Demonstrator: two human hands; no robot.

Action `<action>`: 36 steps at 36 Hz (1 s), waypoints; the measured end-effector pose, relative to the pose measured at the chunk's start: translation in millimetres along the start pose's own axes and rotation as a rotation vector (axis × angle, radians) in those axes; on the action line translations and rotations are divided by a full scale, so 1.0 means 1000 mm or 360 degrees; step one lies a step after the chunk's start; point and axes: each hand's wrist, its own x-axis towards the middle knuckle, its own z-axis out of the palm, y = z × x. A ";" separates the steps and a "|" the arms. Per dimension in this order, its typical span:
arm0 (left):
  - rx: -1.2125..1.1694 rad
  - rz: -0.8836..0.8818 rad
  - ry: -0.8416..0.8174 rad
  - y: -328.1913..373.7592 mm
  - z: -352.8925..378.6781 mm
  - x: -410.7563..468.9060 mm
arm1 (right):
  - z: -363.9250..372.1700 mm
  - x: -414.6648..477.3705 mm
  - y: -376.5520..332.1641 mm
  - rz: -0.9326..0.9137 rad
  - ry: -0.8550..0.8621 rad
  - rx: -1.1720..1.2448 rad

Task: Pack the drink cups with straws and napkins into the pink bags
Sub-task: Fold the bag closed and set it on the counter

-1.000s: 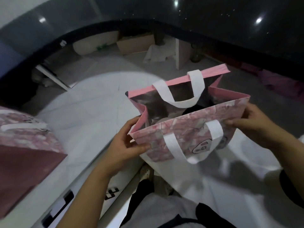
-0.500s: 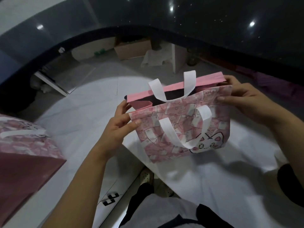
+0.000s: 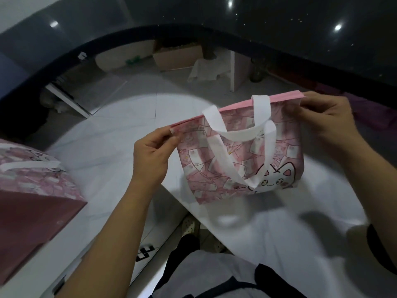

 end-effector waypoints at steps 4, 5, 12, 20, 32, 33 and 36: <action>-0.0046 -0.0015 0.0091 0.001 0.003 0.002 | 0.006 0.000 -0.003 0.0022 0.0096 0.0077; -0.0047 -0.0014 0.0102 0.001 0.004 0.002 | 0.007 0.000 -0.004 0.0043 0.0101 0.0082; -0.0108 -0.0214 0.0081 -0.001 0.003 0.005 | 0.009 -0.001 -0.005 0.0088 0.0119 0.0078; 0.0066 -0.0043 -0.0266 0.003 -0.006 0.012 | 0.001 0.001 -0.011 0.0079 -0.0152 -0.0069; 0.0470 0.0008 -0.0723 0.016 -0.031 0.016 | -0.025 0.008 -0.034 0.0138 -0.0524 -0.0431; 0.0519 0.0021 -0.0746 0.019 -0.032 0.017 | -0.028 0.009 -0.037 0.0145 -0.0581 -0.0483; 0.0652 0.0090 -0.0801 0.028 -0.035 0.015 | -0.034 0.007 -0.046 0.0178 -0.0669 -0.0576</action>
